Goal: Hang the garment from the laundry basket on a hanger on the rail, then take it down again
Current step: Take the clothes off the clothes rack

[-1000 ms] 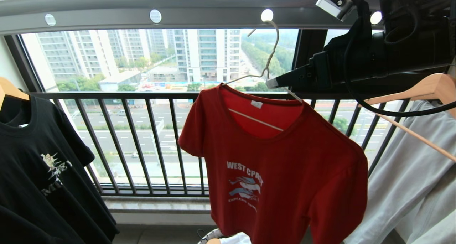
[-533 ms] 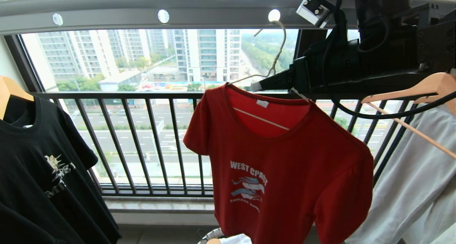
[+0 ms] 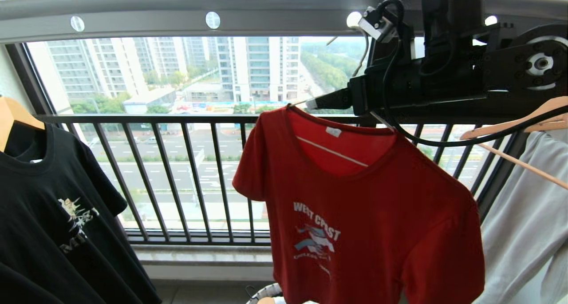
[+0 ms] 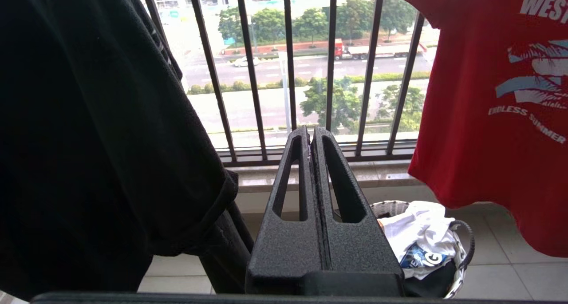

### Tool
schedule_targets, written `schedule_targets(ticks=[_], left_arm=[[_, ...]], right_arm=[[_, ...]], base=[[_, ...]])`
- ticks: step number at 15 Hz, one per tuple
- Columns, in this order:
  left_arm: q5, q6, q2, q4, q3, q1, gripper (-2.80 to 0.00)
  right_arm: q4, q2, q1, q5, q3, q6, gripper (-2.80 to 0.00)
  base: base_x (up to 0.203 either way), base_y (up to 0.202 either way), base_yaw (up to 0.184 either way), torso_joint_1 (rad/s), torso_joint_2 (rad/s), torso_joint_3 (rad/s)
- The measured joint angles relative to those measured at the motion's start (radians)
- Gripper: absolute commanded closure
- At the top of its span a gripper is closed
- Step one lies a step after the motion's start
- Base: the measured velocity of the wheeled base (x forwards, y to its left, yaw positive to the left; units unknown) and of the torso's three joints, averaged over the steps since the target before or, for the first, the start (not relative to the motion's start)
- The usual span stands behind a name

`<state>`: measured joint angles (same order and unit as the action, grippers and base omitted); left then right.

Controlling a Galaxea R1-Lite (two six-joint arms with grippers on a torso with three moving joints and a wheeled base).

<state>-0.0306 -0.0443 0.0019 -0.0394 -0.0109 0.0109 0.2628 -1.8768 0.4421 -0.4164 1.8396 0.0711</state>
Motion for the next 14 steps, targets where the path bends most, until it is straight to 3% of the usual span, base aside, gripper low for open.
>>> schedule_targets(ticks=[14], left_arm=[[0.0, 0.0, 0.0, 0.0, 0.0, 0.0, 0.0]], right_arm=[[-0.041, 0.003, 0.001, 0.023, -0.003, 0.003, 0.0]], base=[[0.0, 0.0, 0.0, 0.0, 0.0, 0.0]])
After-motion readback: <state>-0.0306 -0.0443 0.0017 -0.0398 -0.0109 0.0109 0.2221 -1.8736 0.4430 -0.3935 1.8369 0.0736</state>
